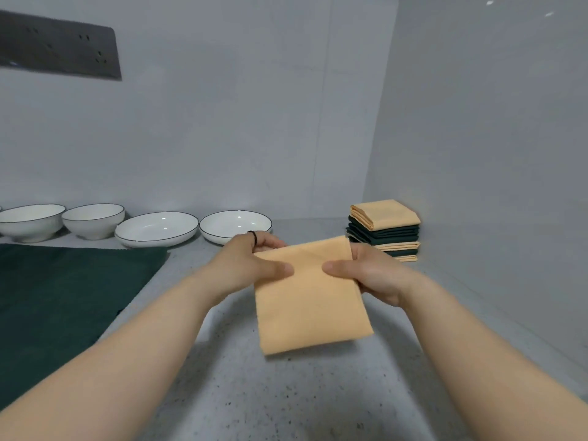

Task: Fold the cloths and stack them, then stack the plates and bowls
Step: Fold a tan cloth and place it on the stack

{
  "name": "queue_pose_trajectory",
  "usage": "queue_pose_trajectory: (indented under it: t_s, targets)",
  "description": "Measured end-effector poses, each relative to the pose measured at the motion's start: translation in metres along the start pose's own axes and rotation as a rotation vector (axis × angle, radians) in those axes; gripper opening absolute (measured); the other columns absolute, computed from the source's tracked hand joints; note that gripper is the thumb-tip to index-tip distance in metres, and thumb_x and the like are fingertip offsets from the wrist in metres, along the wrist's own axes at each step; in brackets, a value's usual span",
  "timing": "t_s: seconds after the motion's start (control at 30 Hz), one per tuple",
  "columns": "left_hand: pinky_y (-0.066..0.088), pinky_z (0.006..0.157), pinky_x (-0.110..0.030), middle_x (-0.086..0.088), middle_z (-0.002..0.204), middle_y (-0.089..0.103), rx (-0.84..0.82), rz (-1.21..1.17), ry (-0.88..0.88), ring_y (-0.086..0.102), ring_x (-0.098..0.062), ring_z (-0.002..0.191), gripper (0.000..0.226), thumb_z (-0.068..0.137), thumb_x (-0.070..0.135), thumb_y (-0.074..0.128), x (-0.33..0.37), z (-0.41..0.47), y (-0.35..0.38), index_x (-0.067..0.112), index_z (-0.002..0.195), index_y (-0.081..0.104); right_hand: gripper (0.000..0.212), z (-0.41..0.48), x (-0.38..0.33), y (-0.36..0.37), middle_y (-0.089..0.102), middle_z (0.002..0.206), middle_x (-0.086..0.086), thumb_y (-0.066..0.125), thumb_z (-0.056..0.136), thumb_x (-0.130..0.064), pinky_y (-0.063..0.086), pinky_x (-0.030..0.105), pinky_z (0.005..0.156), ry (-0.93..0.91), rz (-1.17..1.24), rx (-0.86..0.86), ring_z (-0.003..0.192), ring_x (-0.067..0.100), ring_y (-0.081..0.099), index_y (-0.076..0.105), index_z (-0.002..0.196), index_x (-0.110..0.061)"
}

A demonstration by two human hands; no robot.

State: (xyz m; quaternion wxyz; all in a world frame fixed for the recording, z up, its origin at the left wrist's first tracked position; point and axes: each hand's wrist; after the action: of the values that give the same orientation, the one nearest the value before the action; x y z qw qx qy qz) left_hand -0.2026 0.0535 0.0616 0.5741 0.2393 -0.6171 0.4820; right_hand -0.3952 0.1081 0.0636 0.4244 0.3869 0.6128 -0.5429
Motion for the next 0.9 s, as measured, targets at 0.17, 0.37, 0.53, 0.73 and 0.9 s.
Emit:
queue_pose_trajectory:
  t_s: [0.17,0.37,0.53,0.73,0.9]
  targets:
    - [0.046,0.086,-0.032,-0.002,0.120,0.054,0.151,-0.511,-0.151,0.055,-0.019,0.109,0.048,0.084,0.019,0.065,-0.014,0.019,0.036,0.019,0.127,0.044,0.014,0.001,0.009,-0.030,0.061,0.076,-0.004,0.049,0.092,-0.008,0.044,0.014,0.045,-0.094,0.216,0.320,0.054,0.000,0.060,0.056,0.091,-0.020]
    - [0.049,0.073,-0.032,-0.003,0.091,0.061,-0.112,-0.740,-0.334,0.062,-0.015,0.081,0.012,0.093,0.027,0.047,-0.009,0.056,0.108,0.017,0.093,0.053,0.021,0.029,0.030,-0.062,0.060,0.085,0.000,0.047,0.093,-0.006,0.044,0.027,0.063,-0.155,0.511,0.667,0.074,0.013,0.056,0.055,0.084,-0.023]
    - [0.054,0.050,-0.018,-0.001,0.073,0.064,-0.012,-0.773,-0.259,0.064,-0.005,0.052,0.011,0.092,0.004,0.049,0.008,0.108,0.144,0.006,0.101,0.055,0.018,0.058,0.044,-0.091,0.059,0.079,0.000,0.043,0.096,-0.011,0.043,0.028,0.059,-0.139,0.534,0.760,0.069,0.015,0.054,0.056,0.086,-0.018]
    - [0.051,0.048,-0.017,-0.007,0.090,0.055,0.170,-0.473,-0.086,0.056,-0.017,0.069,0.067,0.087,-0.004,0.056,0.027,0.187,0.145,0.011,0.143,0.023,0.017,0.092,0.044,-0.144,0.056,0.072,0.003,0.038,0.099,-0.025,0.040,0.015,0.032,0.017,0.396,0.707,0.043,0.010,0.059,0.048,0.088,-0.015]
    - [0.055,0.077,-0.035,-0.010,0.094,0.056,0.192,-0.255,0.009,0.056,-0.020,0.075,0.051,0.087,0.000,0.057,0.034,0.243,0.151,0.012,0.134,0.041,0.032,0.120,0.049,-0.182,0.055,0.063,0.005,0.035,0.099,-0.029,0.029,0.014,0.032,0.122,0.294,0.682,0.026,0.005,0.044,0.046,0.074,-0.013]
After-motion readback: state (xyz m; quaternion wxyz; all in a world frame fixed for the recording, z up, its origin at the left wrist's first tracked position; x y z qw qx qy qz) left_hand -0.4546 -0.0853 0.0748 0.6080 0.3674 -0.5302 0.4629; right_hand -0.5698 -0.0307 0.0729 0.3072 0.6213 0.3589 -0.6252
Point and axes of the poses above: each hand's wrist, its own z-axis towards the middle knuckle, its own y-axis out of the palm, x = y × z
